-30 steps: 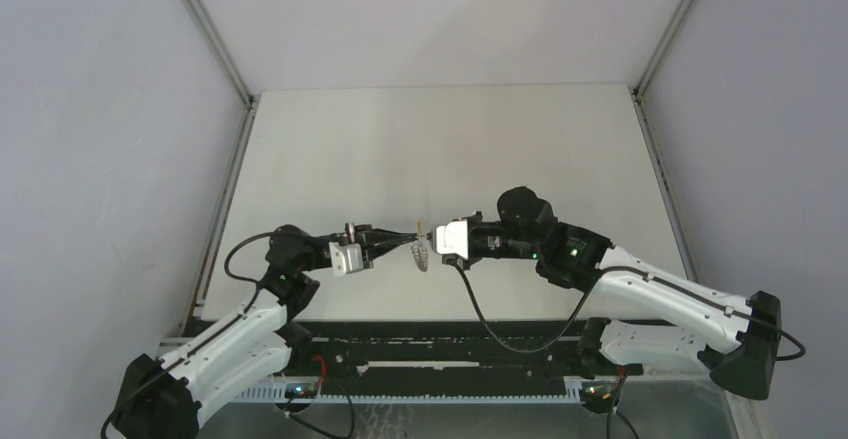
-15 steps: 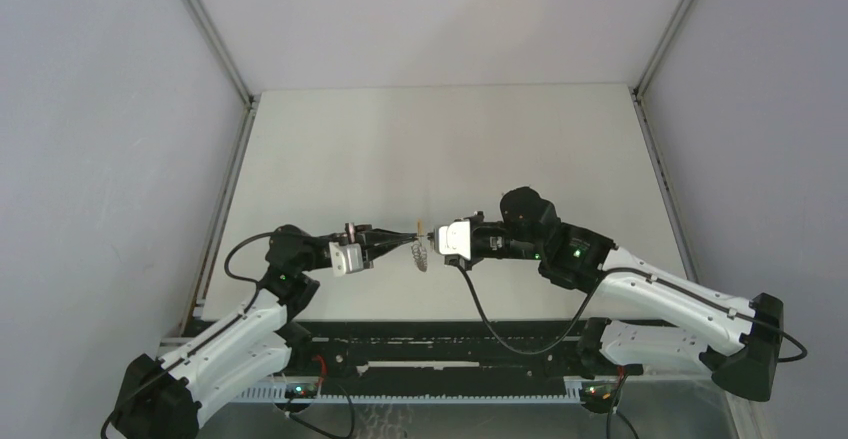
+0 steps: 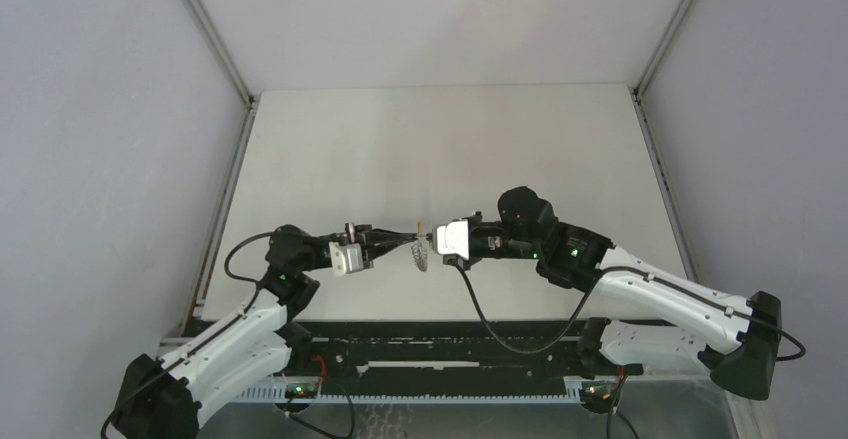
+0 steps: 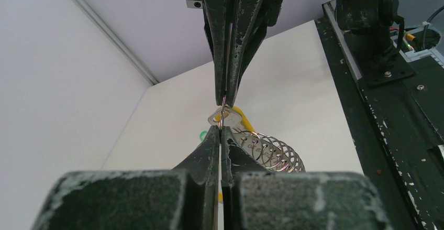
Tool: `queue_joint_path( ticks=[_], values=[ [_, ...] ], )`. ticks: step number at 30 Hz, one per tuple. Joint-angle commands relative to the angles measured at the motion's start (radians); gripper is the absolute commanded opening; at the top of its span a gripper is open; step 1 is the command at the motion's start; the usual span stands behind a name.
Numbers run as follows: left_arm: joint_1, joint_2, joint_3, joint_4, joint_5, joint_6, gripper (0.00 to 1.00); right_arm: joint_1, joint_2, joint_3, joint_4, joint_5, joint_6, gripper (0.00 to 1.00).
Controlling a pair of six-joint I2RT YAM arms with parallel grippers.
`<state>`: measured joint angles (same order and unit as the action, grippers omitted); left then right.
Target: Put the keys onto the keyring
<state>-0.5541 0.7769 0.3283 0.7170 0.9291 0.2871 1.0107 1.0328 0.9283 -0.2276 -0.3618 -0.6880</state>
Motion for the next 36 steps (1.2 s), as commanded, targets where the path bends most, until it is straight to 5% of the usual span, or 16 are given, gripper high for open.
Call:
queue_joint_path(
  ticks=[1,36],
  values=[
    [-0.001,-0.009,-0.012,0.047,0.005,-0.016,0.00,0.005,0.003,0.020,0.041,-0.022,0.025,0.00],
    [-0.001,0.000,-0.025,0.136,0.026,-0.070,0.00,-0.002,0.034,0.025,0.081,-0.048,0.024,0.00]
  ],
)
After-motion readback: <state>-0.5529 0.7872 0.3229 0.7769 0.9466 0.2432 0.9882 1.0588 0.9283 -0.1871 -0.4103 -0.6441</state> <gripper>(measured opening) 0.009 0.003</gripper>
